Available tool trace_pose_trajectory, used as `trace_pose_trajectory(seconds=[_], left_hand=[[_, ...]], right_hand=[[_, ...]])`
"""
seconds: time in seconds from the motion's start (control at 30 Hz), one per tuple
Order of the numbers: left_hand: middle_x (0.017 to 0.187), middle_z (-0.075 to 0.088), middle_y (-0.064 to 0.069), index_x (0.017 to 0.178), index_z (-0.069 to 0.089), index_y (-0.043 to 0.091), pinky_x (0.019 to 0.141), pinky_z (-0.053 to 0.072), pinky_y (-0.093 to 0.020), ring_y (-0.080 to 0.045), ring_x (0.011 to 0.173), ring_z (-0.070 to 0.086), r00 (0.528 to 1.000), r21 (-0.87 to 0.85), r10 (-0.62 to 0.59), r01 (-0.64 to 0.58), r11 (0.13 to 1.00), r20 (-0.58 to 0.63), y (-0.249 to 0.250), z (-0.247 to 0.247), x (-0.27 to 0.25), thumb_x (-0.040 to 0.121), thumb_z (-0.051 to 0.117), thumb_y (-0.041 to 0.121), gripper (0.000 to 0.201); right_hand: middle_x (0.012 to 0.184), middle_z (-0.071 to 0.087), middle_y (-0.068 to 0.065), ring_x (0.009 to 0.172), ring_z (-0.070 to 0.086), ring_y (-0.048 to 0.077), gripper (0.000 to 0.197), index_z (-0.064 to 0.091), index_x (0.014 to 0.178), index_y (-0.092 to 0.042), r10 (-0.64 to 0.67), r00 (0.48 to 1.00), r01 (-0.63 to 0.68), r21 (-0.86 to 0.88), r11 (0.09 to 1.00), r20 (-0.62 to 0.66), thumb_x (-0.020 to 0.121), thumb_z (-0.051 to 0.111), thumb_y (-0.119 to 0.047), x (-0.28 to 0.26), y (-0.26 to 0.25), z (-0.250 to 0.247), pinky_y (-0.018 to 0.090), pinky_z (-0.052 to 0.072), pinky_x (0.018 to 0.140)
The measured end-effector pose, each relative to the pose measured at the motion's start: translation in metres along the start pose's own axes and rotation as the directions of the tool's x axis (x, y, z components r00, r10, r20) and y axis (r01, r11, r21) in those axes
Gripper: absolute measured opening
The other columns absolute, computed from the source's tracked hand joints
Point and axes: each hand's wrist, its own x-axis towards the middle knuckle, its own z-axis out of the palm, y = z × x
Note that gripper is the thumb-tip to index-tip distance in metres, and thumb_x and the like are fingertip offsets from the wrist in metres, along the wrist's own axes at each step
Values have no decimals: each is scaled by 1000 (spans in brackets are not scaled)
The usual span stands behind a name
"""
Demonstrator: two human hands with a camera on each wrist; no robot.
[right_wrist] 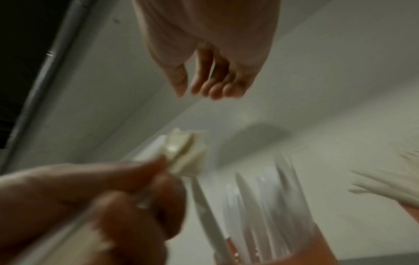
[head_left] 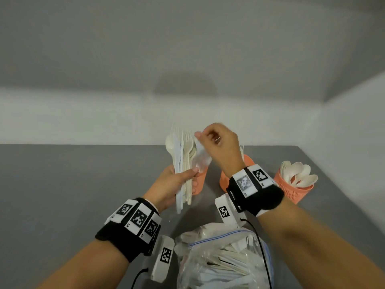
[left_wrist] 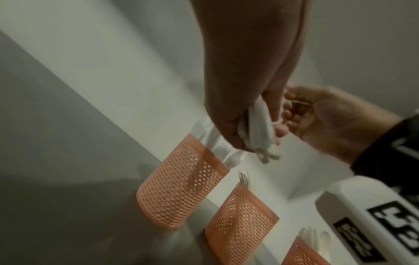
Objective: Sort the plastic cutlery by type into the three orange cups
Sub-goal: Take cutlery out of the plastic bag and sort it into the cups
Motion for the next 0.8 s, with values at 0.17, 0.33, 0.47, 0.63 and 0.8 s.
trace_pose_trajectory(seconds=[0.17, 0.33, 0.47, 0.63, 0.8], left_hand=[[66, 48, -15, 107, 53, 5, 51, 39, -30, -22, 54, 46, 995, 166, 103, -104, 981, 20, -5, 14, 0, 87, 52, -6, 22], [67, 57, -2, 120, 48, 10, 50, 42, -24, -11, 54, 47, 994, 107, 95, -100, 989, 54, -6, 20, -5, 93, 51, 18, 28], [73, 55, -3, 116, 50, 8, 50, 44, -24, -11, 55, 48, 996, 52, 94, -93, 994, -2, -6, 26, -6, 97, 41, 31, 30], [77, 62, -4, 123, 47, 7, 57, 51, -19, -9, 62, 62, 989, 49, 144, -142, 989, -21, -6, 28, -6, 94, 50, 16, 31], [85, 63, -12, 107, 59, 11, 68, 56, -22, -19, 77, 61, 992, 4, 125, -125, 992, 13, -8, 27, -7, 89, 56, 5, 20]], right_hand=[[61, 48, -7, 56, 46, 7, 33, 58, 82, -9, 243, 936, -185, -231, 955, 255, 72, 76, -35, -26, -4, 4, 21, 41, 57], [60, 56, 2, 40, 50, 9, 10, 57, 82, -8, 367, 881, -383, -3, 924, 300, 85, 62, -16, -27, -4, -12, 22, 44, 45], [59, 53, 8, 44, 49, 14, 11, 54, 78, -8, 421, 841, -499, 185, 846, 340, 89, 55, -10, -30, -3, -17, 20, 44, 43], [62, 54, 7, 49, 49, 15, 21, 59, 92, 0, 427, 835, -521, 247, 817, 348, 90, 58, -21, -36, 4, -14, 20, 43, 44], [75, 63, 8, 53, 56, 12, 18, 63, 102, 0, 432, 823, -529, 217, 821, 370, 92, 54, -13, -36, 8, -14, 18, 42, 43]])
